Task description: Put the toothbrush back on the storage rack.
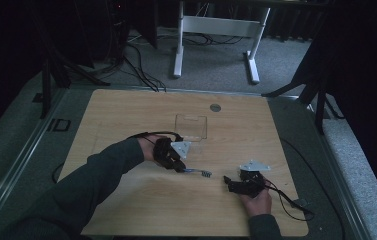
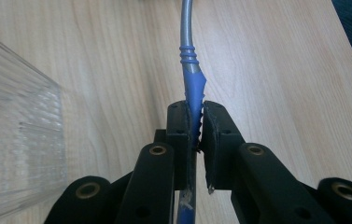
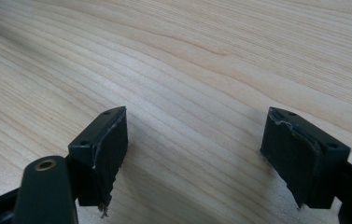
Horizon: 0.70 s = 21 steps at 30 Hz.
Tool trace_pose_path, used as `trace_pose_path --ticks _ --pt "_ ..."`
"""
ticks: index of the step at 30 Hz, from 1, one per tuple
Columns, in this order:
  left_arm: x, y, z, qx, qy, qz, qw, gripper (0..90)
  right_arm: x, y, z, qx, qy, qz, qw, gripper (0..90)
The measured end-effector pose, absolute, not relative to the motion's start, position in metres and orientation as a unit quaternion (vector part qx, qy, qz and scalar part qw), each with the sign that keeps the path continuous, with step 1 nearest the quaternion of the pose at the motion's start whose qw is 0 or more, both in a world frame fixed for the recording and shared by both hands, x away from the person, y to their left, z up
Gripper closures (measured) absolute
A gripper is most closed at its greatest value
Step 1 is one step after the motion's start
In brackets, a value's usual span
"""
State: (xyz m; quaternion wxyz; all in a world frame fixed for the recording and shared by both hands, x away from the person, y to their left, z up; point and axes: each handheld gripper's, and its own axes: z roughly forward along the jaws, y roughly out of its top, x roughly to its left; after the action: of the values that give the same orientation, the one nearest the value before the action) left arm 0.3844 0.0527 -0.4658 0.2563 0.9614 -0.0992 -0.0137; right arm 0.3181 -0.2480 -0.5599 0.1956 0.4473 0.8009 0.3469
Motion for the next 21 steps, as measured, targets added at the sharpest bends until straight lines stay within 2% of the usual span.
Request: trace_pose_path --ticks 21 --pt "0.383 0.052 -0.45 0.956 -0.023 0.049 0.288 81.8 0.319 -0.248 -0.56 0.448 0.8 0.347 0.195 22.3"
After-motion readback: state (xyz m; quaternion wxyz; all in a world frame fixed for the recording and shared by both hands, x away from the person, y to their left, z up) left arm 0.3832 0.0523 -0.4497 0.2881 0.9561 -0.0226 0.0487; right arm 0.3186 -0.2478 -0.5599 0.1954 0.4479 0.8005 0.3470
